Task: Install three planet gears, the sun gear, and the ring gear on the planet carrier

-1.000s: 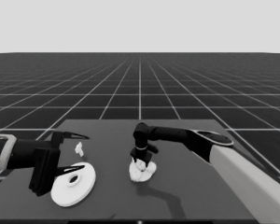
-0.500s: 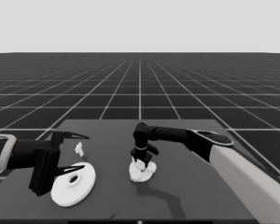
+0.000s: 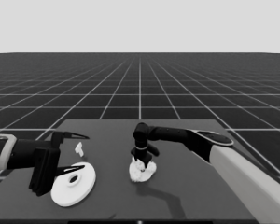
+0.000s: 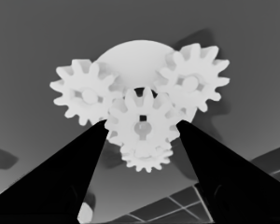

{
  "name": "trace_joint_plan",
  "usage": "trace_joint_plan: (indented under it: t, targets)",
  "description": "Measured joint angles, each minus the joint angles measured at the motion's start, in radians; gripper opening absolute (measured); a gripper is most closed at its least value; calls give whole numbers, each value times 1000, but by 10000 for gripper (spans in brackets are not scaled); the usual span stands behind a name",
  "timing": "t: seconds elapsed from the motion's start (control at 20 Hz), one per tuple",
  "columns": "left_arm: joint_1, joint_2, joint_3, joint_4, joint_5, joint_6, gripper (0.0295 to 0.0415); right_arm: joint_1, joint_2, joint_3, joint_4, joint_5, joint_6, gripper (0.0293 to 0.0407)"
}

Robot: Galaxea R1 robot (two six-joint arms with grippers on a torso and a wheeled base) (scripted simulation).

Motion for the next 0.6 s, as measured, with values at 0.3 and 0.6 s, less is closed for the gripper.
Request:
trace_joint_plan:
  t: [0.3, 0.6]
  targets:
    - [0, 0, 0, 0, 0, 0, 385, 0, 0, 0, 0, 0, 63, 309]
    - [0, 0, 0, 0, 0, 0, 385, 0, 0, 0, 0, 0, 126, 309]
